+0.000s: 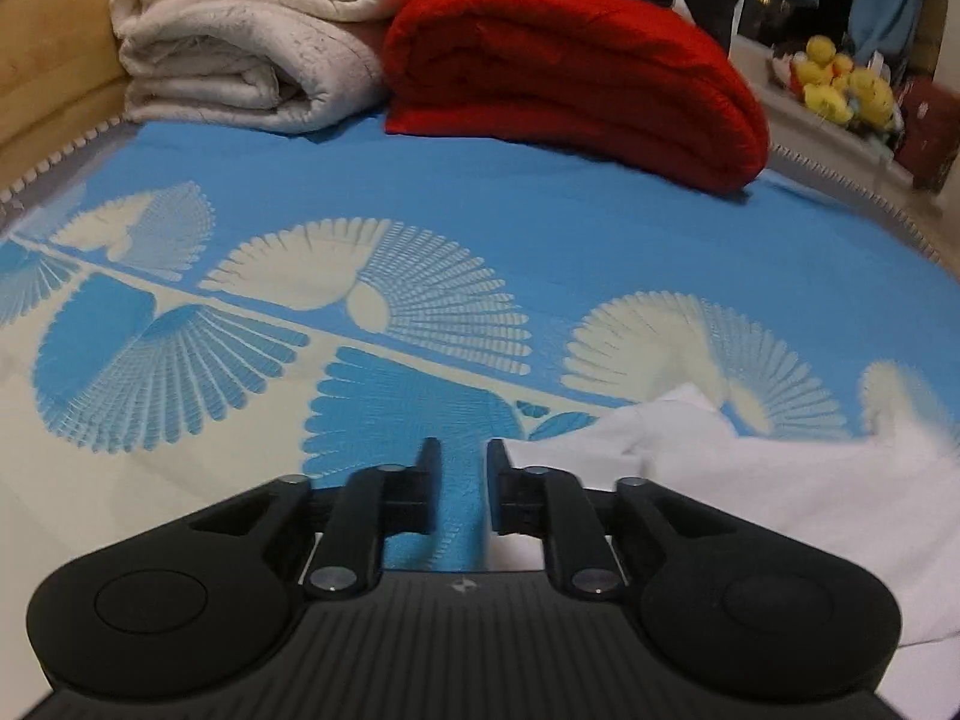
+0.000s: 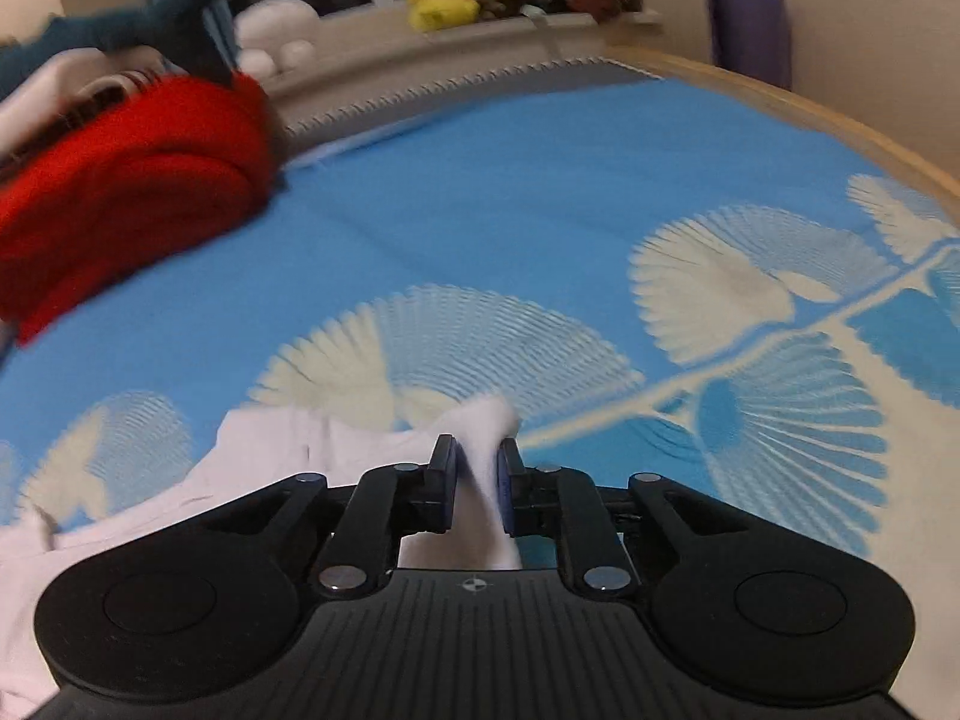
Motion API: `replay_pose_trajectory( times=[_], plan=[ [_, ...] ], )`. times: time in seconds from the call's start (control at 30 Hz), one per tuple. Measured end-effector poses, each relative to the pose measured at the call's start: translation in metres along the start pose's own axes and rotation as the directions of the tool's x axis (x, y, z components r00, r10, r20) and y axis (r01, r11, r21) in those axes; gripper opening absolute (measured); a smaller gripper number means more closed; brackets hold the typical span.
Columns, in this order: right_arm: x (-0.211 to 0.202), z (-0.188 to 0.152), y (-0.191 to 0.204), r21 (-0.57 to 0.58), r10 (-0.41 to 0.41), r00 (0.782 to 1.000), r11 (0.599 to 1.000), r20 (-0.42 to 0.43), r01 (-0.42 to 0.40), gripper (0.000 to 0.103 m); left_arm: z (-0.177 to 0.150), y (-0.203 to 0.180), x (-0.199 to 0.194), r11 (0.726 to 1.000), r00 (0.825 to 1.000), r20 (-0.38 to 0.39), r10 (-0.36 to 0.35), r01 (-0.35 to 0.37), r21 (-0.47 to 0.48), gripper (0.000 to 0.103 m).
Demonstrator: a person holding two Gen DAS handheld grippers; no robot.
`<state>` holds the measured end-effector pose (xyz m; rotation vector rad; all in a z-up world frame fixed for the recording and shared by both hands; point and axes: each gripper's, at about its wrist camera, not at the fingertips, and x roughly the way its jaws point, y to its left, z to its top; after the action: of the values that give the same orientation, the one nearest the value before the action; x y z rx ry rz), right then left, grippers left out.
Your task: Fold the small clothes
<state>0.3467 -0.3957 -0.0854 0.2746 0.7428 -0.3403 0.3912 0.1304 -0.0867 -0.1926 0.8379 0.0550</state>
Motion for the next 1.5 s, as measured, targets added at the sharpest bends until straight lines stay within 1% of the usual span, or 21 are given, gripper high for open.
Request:
replay_pose_trajectory(
  times=[0.07,0.1,0.17,0.23,0.27,0.3,0.33,0.37,0.4,0.5,0.57,0.63,0.7,0.77,0.93,1.0,1.13,1.3,1.37,1.43,1.5],
  plan=[
    [-0.008,0.003,-0.002,-0.005,-0.005,1.000,1.000,0.028,0.005,0.019,0.001,0.000,-0.003,0.996,0.996,-0.027,-0.090,0.090,-0.010,0.017],
    [-0.013,0.005,-0.002,-0.015,0.006,0.999,1.000,0.040,-0.006,0.028,0.000,-0.002,-0.004,0.990,0.988,-0.056,-0.142,0.143,0.001,0.017],
    [-0.026,0.006,0.001,-0.041,0.039,0.997,0.998,0.064,-0.037,0.037,-0.006,-0.012,0.000,0.971,0.963,-0.136,-0.233,0.239,0.027,0.020],
    [-0.031,0.003,0.001,-0.072,0.127,0.992,0.989,0.016,-0.125,0.039,-0.020,-0.021,0.011,0.962,0.938,-0.248,-0.244,0.267,0.065,0.024],
    [-0.027,0.000,0.002,-0.080,0.188,0.980,0.978,-0.062,-0.193,0.042,-0.029,-0.025,0.021,0.964,0.922,-0.328,-0.208,0.250,0.090,0.027],
    [-0.020,-0.005,0.003,-0.081,0.242,0.955,0.963,-0.174,-0.258,0.045,-0.042,-0.028,0.031,0.971,0.903,-0.406,-0.140,0.206,0.124,0.025],
    [-0.009,-0.016,0.006,-0.109,0.231,0.927,0.956,-0.294,-0.273,0.045,-0.052,-0.028,0.032,0.972,0.905,-0.411,-0.110,0.185,0.148,0.025],
    [-0.003,-0.027,0.009,-0.175,0.142,0.926,0.961,-0.351,-0.214,0.045,-0.051,-0.030,0.028,0.972,0.912,-0.397,-0.106,0.179,0.151,0.026],
    [0.000,-0.037,0.010,-0.256,0.043,0.933,0.956,-0.358,-0.143,0.044,-0.049,-0.032,0.025,0.975,0.908,-0.406,-0.101,0.173,0.143,0.026],
    [-0.010,-0.044,0.014,-0.324,0.008,0.946,0.938,-0.323,-0.119,0.044,-0.048,-0.032,0.013,0.974,0.915,-0.378,-0.140,0.196,0.115,0.029],
    [-0.021,-0.042,0.016,-0.355,-0.079,0.949,0.934,-0.307,-0.037,0.045,-0.063,-0.032,0.018,0.976,0.889,-0.448,-0.093,0.170,0.134,0.029],
    [-0.037,-0.041,0.006,-0.308,-0.152,0.933,0.950,-0.325,0.047,0.045,-0.068,-0.034,0.001,0.972,0.892,-0.451,-0.047,0.145,0.186,0.029],
    [-0.060,-0.040,-0.007,-0.230,-0.158,0.920,0.970,-0.360,0.077,0.045,-0.066,-0.036,-0.023,0.970,0.894,-0.448,-0.027,0.132,0.206,0.029],
    [-0.094,-0.036,-0.019,-0.162,-0.123,0.928,0.984,-0.351,0.069,0.045,-0.060,-0.035,-0.059,0.966,0.912,-0.406,-0.056,0.152,0.208,0.029],
    [-0.193,-0.040,-0.037,-0.108,-0.037,0.962,0.994,-0.269,0.009,0.045,-0.064,-0.022,-0.147,0.962,0.945,-0.313,-0.093,0.167,0.216,0.029],
    [-0.231,-0.052,-0.046,-0.084,0.005,0.971,0.996,-0.239,-0.025,0.045,-0.072,-0.015,-0.178,0.963,0.953,-0.281,-0.111,0.173,0.208,0.029],
    [-0.280,-0.090,-0.063,-0.072,0.078,0.975,0.993,-0.207,-0.095,0.045,-0.117,0.000,-0.233,0.965,0.961,-0.227,-0.159,0.199,0.169,0.029],
    [-0.291,-0.159,-0.085,-0.072,0.092,0.970,0.991,-0.223,-0.110,0.045,-0.194,0.026,-0.249,0.984,0.959,-0.231,-0.165,0.177,0.032,0.029],
    [-0.285,-0.178,-0.090,-0.089,0.072,0.968,0.991,-0.240,-0.096,0.045,-0.230,0.034,-0.242,0.992,0.951,-0.289,-0.112,0.122,0.018,0.029],
    [-0.275,-0.191,-0.094,-0.114,0.034,0.970,0.991,-0.241,-0.063,0.045,-0.243,0.037,-0.237,0.999,0.937,-0.348,-0.016,0.029,0.033,0.028],
    [-0.264,-0.196,-0.103,-0.016,0.050,0.946,0.998,-0.320,-0.058,0.046,-0.239,0.038,-0.241,0.999,0.943,-0.331,-0.019,0.033,0.037,0.031]
  ],
)
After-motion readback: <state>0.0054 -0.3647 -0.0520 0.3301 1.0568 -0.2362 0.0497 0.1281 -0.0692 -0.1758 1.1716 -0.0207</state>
